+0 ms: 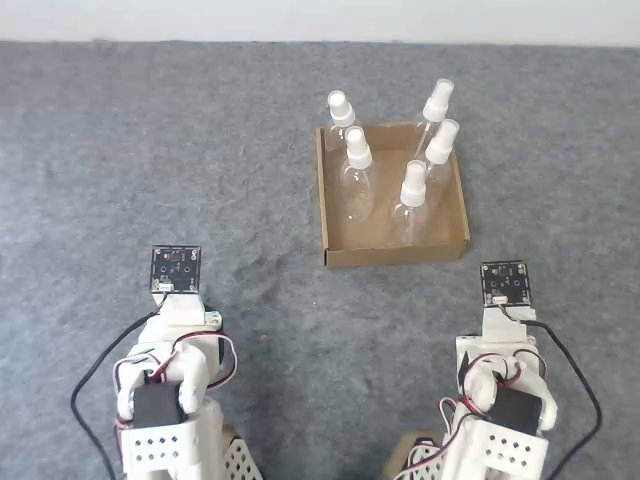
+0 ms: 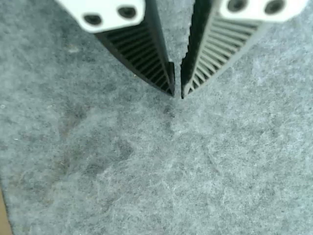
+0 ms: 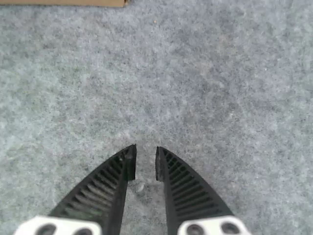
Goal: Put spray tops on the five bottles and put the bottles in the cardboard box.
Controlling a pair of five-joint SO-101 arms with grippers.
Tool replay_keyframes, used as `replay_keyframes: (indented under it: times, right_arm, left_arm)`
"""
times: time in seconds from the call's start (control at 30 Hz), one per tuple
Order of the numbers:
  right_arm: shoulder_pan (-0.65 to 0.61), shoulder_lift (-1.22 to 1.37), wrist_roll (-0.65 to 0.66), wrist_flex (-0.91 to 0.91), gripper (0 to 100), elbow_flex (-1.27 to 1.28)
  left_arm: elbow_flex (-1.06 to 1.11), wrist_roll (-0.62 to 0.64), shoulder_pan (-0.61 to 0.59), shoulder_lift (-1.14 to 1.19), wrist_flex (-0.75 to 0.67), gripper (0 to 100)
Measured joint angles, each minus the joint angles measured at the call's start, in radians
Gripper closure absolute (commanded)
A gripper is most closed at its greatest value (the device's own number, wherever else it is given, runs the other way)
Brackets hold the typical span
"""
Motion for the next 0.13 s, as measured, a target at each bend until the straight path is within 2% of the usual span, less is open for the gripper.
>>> replay_keyframes:
  times: [0.13]
  right_arm:
    - [0.000, 0.000, 0.000, 0.000, 96.6, 0.000]
  left_arm:
    - [0.000, 0.000, 0.000, 0.000, 0.000, 99]
